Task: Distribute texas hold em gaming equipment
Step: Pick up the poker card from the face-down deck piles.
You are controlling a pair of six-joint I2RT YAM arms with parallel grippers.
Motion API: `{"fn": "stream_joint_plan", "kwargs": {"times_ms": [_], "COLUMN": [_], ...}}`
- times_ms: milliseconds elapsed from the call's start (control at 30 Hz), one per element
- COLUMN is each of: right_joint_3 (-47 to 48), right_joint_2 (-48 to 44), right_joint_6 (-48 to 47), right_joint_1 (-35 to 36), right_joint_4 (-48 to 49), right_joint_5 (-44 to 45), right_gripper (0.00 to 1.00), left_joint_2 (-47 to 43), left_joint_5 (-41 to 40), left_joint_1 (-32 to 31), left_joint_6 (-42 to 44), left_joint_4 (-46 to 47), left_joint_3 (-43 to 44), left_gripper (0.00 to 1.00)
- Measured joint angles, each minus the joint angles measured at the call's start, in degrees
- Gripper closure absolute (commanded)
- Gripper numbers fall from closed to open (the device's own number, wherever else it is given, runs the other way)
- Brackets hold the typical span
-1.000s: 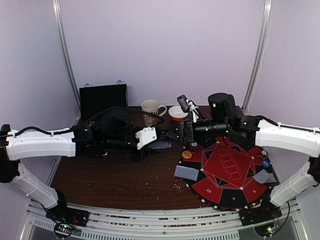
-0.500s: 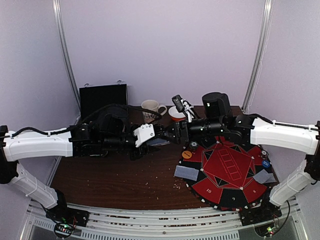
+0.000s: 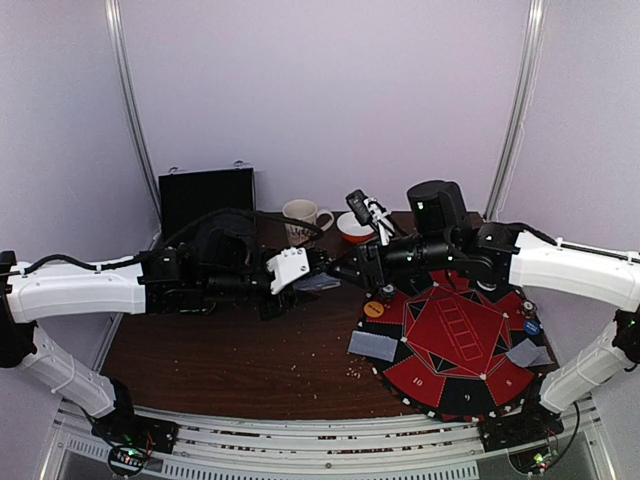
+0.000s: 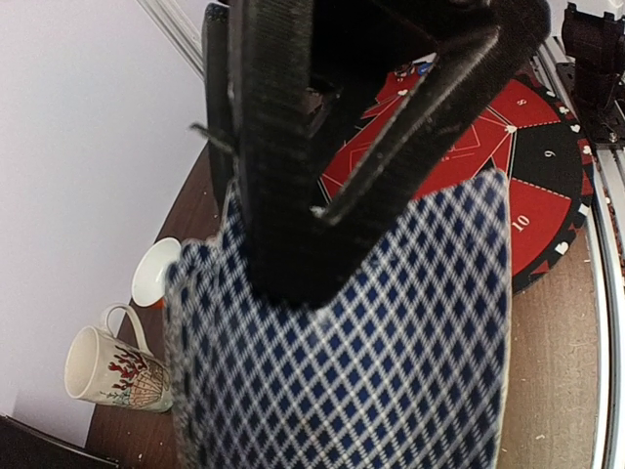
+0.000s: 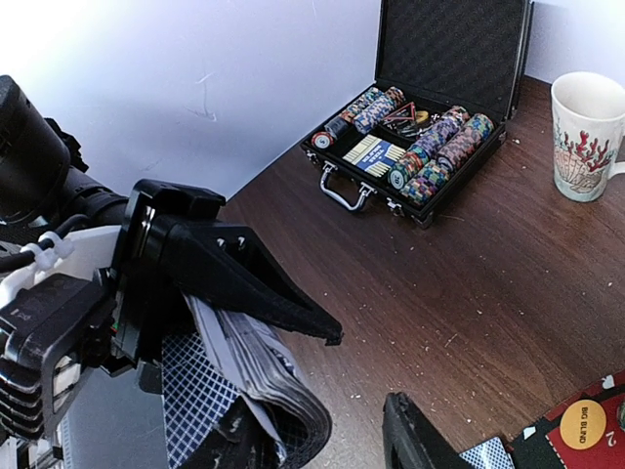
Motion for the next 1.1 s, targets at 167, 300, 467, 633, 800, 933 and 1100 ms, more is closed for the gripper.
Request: {"fn": "stream_joint_plan", "kwargs": {"times_ms": [167,300,467,633,800,933,1100], "right_joint_3": [0.83,0.85,0.85,0.85,0.94,3.02,7.45], "right_joint_2": [-0.15,-0.28,-0.92,-2.45,-4.48,-6.08,-10.08], "right_joint_6": [-0.83,-0.7,-0.46,0.52,0.44,0.2,-0.04], "right_joint_1": [0.0,0.0,-0.17,-0.92,-2.23,-3.1,-3.8], "right_joint_4": [-1.53,-1.33,-1.14,-1.7,-3.82,-7.04,-12.35], "right_joint_5": [-0.39,-2.14,-3.69,-4.7,-4.48,-2.93,1.33], "right_gripper": [0.67,0.77,0.94,1.0,1.0,1.0,1.0], "left_joint_2": [0.0,0.0,0.0,0.0,0.0,0.0,0.0], "left_joint_5": [-0.28,-0.28,-0.37,-0.83,-1.07,-1.11,-1.16], "left_joint_1": [0.0,-0.02,-0.02,-0.02,-0.02,-0.02,-0.02], "left_joint_6": [0.0,0.0,0.0,0.0,0.0,0.0,0.0], "left_joint_4": [0.0,0.0,0.0,0.02,0.02,0.0,0.0], "left_joint_3": [0.0,0.0,0.0,0.0,0.0,0.0,0.0], "left_gripper": [0.65,0.65,0.65,0.65,0.65,0.65,0.64]}}
